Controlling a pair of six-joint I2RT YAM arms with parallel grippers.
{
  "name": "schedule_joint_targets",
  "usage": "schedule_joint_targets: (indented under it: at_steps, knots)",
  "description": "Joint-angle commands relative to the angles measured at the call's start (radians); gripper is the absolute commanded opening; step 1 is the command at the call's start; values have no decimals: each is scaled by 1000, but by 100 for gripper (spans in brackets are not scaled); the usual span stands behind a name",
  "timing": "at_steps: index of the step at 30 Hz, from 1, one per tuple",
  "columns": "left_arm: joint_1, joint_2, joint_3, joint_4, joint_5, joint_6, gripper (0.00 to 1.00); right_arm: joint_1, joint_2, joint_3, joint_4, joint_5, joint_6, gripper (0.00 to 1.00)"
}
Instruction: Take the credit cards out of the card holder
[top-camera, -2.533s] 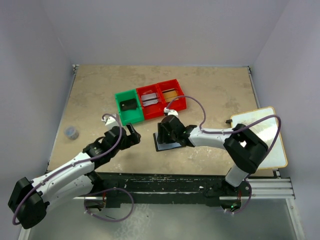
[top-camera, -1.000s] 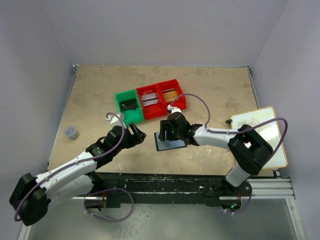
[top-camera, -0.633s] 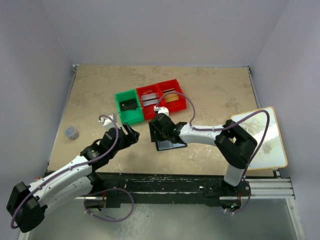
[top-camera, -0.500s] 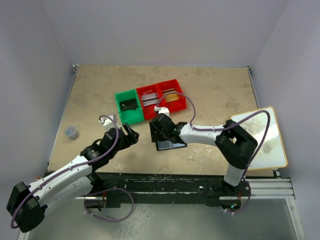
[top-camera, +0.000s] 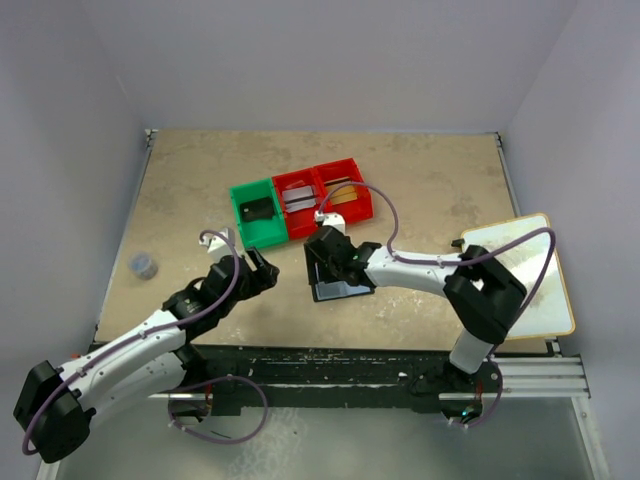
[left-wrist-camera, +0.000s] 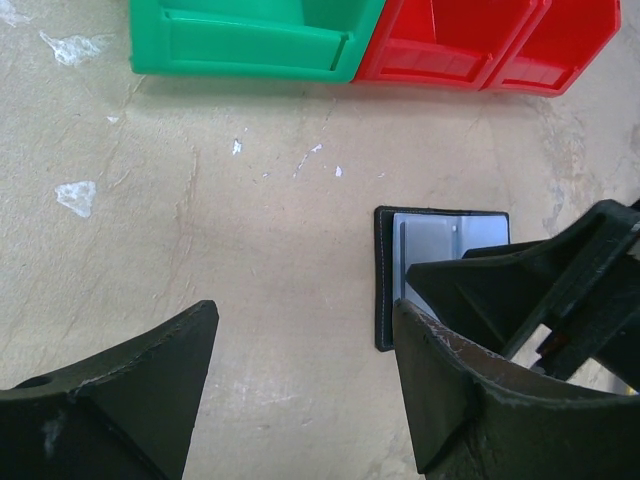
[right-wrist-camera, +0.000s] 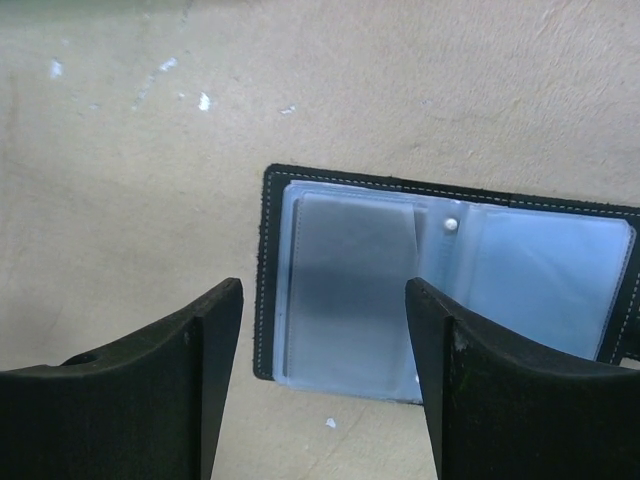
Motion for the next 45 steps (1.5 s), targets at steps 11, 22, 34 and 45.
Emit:
schedule_joint_targets:
  at_steps: [11, 22, 34, 45]
  knots:
    - [-3, 8, -8, 39, 0, -14, 69, 2, 107, -11, -10, -19, 30, 63]
    - [-3, 38, -7, 73, 35, -5, 69, -42, 27, -153, 193, -188, 12, 56]
    - [-4, 146, -26, 302, 241, 29, 69, -126, -11, -258, 362, -352, 9, 56]
    - [-54, 289, -33, 503, 338, 21, 68, -167, -21, -319, 432, -400, 29, 57]
